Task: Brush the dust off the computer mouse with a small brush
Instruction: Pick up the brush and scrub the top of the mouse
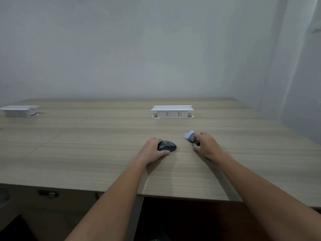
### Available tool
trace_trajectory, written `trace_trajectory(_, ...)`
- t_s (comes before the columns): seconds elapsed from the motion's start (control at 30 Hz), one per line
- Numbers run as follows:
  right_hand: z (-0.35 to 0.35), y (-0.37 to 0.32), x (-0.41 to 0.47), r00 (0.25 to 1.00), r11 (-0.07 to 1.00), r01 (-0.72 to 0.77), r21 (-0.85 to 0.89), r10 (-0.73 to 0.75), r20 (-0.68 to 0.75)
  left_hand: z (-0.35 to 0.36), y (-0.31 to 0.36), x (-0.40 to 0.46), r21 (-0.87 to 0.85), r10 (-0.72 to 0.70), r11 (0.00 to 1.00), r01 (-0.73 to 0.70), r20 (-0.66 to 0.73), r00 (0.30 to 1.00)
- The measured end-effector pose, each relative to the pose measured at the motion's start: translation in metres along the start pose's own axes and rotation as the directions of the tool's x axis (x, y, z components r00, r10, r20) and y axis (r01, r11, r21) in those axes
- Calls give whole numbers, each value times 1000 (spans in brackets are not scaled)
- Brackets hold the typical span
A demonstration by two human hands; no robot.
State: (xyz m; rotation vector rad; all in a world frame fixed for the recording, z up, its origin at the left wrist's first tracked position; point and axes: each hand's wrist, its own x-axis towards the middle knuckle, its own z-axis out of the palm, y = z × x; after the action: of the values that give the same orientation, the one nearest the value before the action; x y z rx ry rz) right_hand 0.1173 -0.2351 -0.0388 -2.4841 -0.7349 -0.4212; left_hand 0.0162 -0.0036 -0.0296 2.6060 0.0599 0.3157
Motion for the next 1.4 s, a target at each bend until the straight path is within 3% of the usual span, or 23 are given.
trace_trajectory(0.13, -6, -4, 4, 998, 998, 56, -9, -56, -1, 0, 1, 5, -38, 16, 999, -16, 0, 1000)
trace_trajectory(0.3, -18, -7, 19, 991, 978, 130, 165, -130, -12, 4, 3, 8, -119, 21, 993, -21, 2, 1000)
trace_trajectory(0.43, -29, -10, 32, 998, 938, 25, 345, -45, 50, 5, 2, 11, -153, 18, 988, -17, 9, 1000)
trace_trajectory(0.57, -37, -20, 44, 999, 860, -37, 508, 40, 5, 5, 1, 15, -133, 25, 991, -24, 8, 1000)
trace_trajectory(0.7, -30, -30, 47, 988, 750, -152, 644, 119, 95, 6, -1, 17, -114, 36, 993, -38, -23, 999)
trace_trajectory(0.8, -17, -32, 44, 974, 752, -225, 620, 177, 139, 6, -4, 19, -70, 49, 996, -51, -34, 998)
trace_trajectory(0.97, -14, -28, 46, 970, 902, -233, 364, 242, 21, 4, -9, 21, -69, 72, 995, -74, -25, 997)
trace_trajectory(1.1, -20, -36, 50, 966, 830, -245, 501, 253, 51, 4, -10, 22, -69, 81, 994, -82, -17, 997)
trace_trajectory(1.17, -19, -39, 50, 958, 855, -286, 432, 261, 117, 2, -8, 22, -78, 74, 994, -73, -3, 997)
trace_trajectory(1.23, -19, -40, 51, 953, 892, -302, 337, 289, 89, 1, -7, 21, -91, 61, 994, -59, 18, 998)
trace_trajectory(1.3, -18, -42, 52, 956, 876, -287, 388, 290, 51, -1, -7, 21, -102, 69, 993, -64, 52, 996)
trace_trajectory(1.4, -19, -46, 51, 964, 839, -267, 473, 241, 116, -4, -8, 20, -136, 73, 989, -59, 96, 993)
